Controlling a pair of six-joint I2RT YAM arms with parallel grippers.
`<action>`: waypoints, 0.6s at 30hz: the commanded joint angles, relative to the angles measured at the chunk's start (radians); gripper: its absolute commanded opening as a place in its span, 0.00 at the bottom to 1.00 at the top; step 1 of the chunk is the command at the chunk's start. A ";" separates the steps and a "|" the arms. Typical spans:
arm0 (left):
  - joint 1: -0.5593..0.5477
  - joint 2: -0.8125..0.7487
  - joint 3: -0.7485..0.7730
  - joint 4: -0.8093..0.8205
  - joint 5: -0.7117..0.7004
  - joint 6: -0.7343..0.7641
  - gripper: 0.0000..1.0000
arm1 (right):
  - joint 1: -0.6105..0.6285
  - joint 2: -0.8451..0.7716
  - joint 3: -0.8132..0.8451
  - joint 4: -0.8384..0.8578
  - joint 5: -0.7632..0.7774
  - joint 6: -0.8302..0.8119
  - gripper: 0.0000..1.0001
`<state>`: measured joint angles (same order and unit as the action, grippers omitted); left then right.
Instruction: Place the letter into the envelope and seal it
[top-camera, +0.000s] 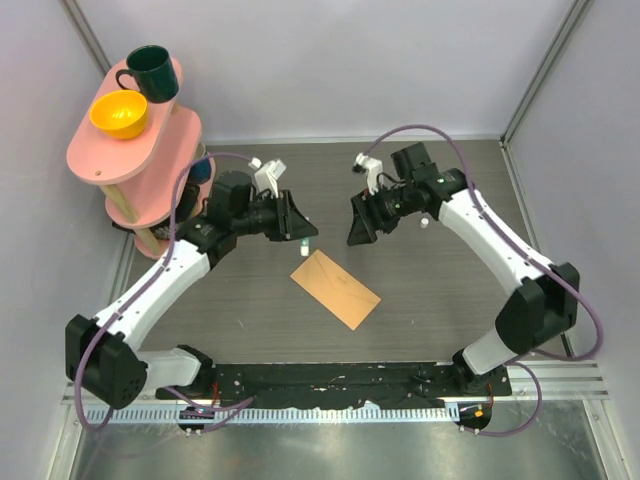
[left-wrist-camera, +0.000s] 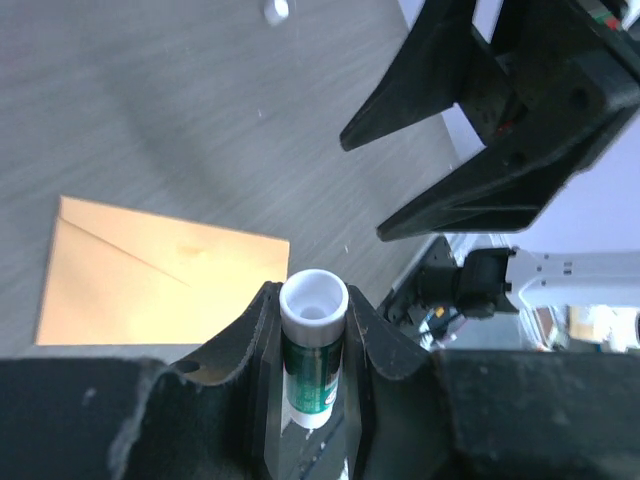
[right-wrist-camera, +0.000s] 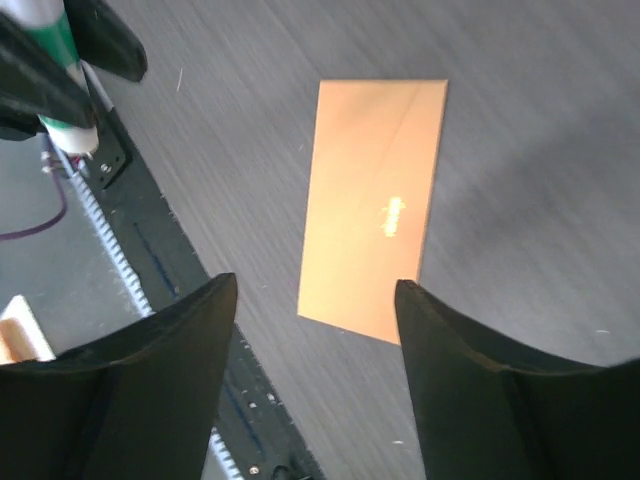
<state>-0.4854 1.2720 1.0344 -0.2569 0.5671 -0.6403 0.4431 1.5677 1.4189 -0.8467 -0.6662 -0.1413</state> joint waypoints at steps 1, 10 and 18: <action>0.005 -0.082 0.166 -0.203 -0.150 0.180 0.00 | -0.004 -0.147 0.097 0.017 0.111 -0.020 0.75; 0.007 -0.210 0.227 -0.214 -0.344 0.266 0.00 | -0.004 -0.353 0.081 0.156 0.289 0.083 0.97; 0.007 -0.237 0.199 -0.124 -0.372 0.146 0.00 | -0.001 -0.304 0.164 0.143 0.172 0.137 0.91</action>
<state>-0.4839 1.0382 1.2572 -0.4587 0.2329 -0.4397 0.4412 1.1954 1.5070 -0.7311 -0.4557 -0.0662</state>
